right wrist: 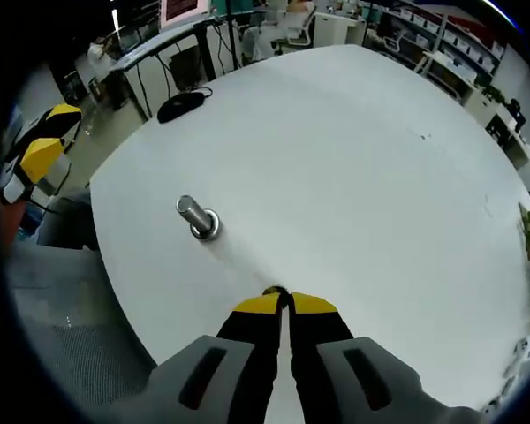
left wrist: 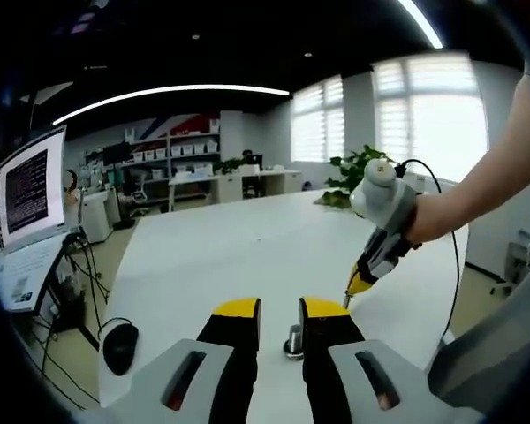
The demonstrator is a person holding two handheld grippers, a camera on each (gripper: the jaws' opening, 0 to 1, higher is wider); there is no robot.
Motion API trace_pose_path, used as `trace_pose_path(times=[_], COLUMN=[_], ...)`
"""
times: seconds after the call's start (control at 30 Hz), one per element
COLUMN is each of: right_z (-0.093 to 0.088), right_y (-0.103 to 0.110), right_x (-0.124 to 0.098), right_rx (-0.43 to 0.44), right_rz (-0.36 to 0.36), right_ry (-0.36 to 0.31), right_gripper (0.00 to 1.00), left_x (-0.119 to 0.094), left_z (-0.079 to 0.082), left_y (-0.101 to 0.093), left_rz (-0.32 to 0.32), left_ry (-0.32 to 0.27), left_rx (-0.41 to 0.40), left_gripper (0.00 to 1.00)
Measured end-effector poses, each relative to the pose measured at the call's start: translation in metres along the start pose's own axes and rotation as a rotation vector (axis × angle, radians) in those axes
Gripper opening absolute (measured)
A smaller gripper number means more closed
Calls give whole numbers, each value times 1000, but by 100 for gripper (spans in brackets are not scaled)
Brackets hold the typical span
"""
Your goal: Place the washer onto the threaded stud by aligning its center hole with the stud, sliding it down to the base, and recovering from edge contact or off-axis alignment until the washer reaches the visible bottom stop.
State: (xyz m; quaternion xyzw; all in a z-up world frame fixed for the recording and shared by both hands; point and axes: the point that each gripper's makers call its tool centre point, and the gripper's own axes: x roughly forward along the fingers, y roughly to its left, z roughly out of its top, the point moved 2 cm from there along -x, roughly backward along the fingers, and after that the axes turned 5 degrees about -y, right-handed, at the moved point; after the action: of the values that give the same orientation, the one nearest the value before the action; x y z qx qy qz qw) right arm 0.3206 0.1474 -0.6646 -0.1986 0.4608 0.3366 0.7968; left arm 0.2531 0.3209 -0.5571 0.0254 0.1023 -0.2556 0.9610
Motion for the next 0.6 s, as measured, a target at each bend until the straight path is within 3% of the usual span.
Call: trace_pose_path(times=[0.6], right_z=[1], right_y=[-6], right_x=[2], right_rx=[-5], right_rz=[-13], right_ry=[9], right_gripper=[5], left_x=[0], left_z=[-2], left_y=[4], left_rz=[9], left_ry=[5], left_rx=[-2], left_gripper=[15])
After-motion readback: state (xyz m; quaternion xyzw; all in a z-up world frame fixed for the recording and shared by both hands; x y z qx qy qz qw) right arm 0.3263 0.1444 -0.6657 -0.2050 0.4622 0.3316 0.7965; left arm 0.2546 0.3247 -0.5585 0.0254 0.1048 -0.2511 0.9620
